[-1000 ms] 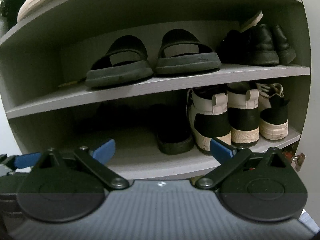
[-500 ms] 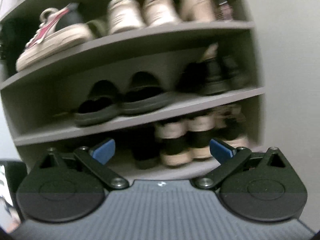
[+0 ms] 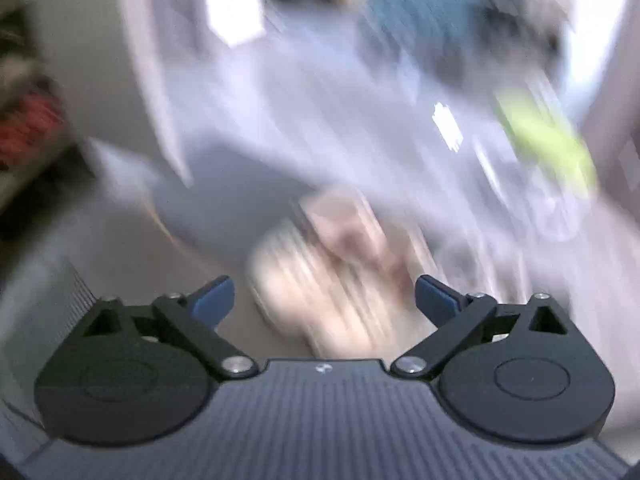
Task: Organize scattered shoes
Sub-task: 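Swing the right tool down onto the white sneakers on the mat, then close the right tool on the heel collars of both white sneakers, then lift the white sneakers with the right tool and carry them into the cabinet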
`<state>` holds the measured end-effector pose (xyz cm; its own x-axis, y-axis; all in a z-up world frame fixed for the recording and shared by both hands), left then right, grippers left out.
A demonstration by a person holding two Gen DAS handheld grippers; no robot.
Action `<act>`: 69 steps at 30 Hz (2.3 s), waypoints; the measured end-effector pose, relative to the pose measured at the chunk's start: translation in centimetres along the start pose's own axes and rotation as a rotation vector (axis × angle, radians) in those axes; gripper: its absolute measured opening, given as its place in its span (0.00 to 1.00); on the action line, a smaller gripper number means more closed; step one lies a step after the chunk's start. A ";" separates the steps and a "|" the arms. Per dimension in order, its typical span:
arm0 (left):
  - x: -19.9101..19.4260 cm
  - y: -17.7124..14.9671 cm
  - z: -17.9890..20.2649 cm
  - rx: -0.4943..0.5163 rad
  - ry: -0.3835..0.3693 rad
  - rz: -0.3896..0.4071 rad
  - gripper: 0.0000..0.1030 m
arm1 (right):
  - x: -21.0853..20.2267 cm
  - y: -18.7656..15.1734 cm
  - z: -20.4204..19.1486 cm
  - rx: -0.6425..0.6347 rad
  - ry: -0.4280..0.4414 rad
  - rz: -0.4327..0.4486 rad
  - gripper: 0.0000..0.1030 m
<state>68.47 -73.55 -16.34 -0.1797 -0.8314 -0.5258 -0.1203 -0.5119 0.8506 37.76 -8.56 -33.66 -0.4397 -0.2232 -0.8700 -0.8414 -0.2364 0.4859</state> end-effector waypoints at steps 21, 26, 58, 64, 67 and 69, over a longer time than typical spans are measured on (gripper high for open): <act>-1.3 -0.8 0.5 0.041 -0.007 0.009 1.00 | 11.7 -8.9 -0.6 -0.016 0.111 -0.170 0.80; -1.1 -0.6 0.7 -0.005 -0.019 -0.011 1.00 | 11.3 -9.4 -2.0 -0.103 0.144 -0.133 0.80; -0.1 -1.8 4.1 0.108 0.017 0.058 1.00 | 4.4 -1.0 -13.1 -0.278 0.213 0.233 0.28; 0.4 -1.8 3.8 0.100 0.042 0.040 1.00 | 4.5 4.3 -21.9 -0.316 0.371 0.367 0.28; -0.3 -1.4 3.1 0.089 0.048 0.049 1.00 | 3.4 6.1 -26.2 -0.371 0.452 0.426 0.28; -0.9 -1.1 2.6 0.079 0.052 0.058 1.00 | 1.9 7.2 -29.5 -0.432 0.523 0.474 0.28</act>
<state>66.23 -71.71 -16.84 -0.1378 -0.8704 -0.4727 -0.1883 -0.4455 0.8753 40.13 -38.53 -29.30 -0.4245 -0.7766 -0.4655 -0.3621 -0.3256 0.8734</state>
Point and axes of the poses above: each gripper's, at about its wrist camera, not at the fingertips, and x roughly the way its jaws point, z to its right, y to its top, the point moved 10 cm from there along x, roughly the way its jaws point, and after that the axes turned 6 degrees about y, right-handed, at the moved point
